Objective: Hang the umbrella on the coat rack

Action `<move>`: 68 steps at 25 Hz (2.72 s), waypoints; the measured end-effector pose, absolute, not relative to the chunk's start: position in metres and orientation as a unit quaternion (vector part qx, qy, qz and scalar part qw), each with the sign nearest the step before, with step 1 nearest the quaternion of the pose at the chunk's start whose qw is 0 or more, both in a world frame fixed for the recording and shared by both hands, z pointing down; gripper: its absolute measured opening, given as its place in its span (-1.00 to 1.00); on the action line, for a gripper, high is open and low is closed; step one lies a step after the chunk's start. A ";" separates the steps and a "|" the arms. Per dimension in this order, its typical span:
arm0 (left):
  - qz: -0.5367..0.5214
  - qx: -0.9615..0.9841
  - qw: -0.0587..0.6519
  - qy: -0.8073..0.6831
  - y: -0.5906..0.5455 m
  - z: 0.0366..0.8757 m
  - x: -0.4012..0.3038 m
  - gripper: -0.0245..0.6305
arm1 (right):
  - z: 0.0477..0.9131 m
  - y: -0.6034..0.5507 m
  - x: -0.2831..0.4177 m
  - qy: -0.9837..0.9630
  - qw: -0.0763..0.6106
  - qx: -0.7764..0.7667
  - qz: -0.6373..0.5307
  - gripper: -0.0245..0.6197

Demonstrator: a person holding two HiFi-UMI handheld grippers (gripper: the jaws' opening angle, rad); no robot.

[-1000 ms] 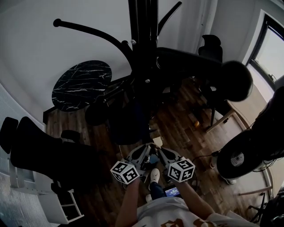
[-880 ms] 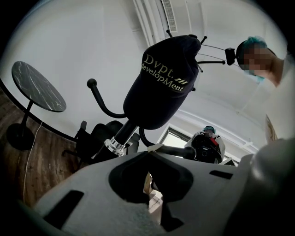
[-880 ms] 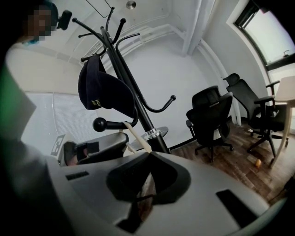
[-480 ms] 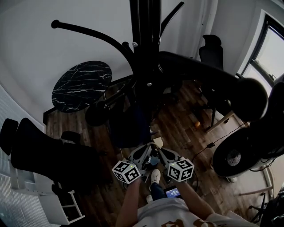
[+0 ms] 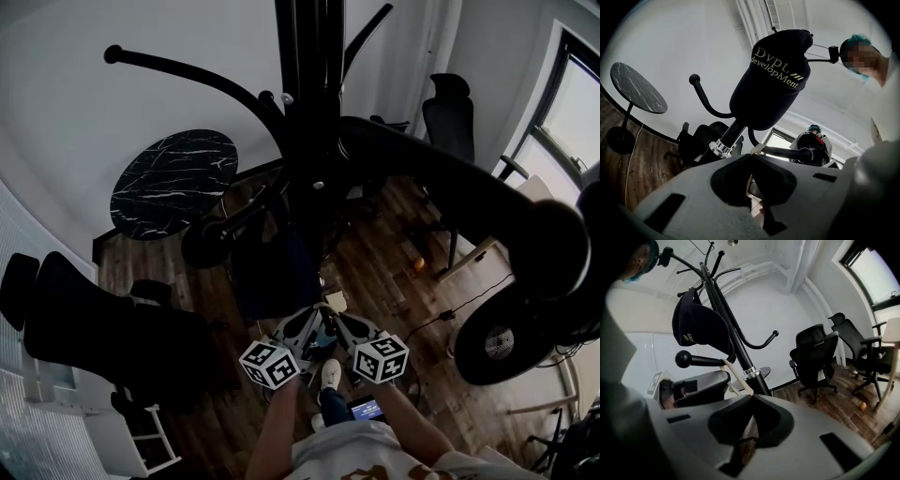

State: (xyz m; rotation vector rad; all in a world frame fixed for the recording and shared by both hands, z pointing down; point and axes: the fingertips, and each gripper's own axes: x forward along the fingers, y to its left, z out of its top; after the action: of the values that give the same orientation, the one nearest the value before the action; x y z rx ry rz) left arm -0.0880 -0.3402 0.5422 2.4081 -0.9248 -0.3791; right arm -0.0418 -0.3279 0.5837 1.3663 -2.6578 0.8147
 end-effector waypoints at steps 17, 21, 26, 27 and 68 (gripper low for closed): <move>-0.133 0.894 0.258 -0.341 -0.344 0.545 -0.082 -0.86 | 0.595 -0.332 -0.062 -0.885 0.076 0.413 0.204 -0.89; -0.129 0.896 0.250 -0.344 -0.344 0.544 -0.082 -0.86 | 0.597 -0.330 -0.067 -0.889 0.093 0.407 0.186 -0.89; -0.119 0.898 0.237 -0.351 -0.342 0.544 -0.081 -0.86 | 0.597 -0.326 -0.070 -0.893 0.097 0.400 0.182 -0.89; -0.116 0.898 0.235 -0.353 -0.341 0.544 -0.081 -0.86 | 0.597 -0.324 -0.070 -0.893 0.099 0.399 0.181 -0.89; -0.093 0.882 0.157 -0.434 -0.203 0.493 -0.087 -0.86 | 0.487 -0.183 -0.032 -0.902 0.003 0.421 0.097 -0.89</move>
State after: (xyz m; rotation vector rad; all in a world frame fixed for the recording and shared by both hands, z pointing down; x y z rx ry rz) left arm -0.0866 -0.2031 0.4930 2.5245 -1.2413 -0.2660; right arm -0.0317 -0.1827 0.4873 1.3206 -2.8272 0.3043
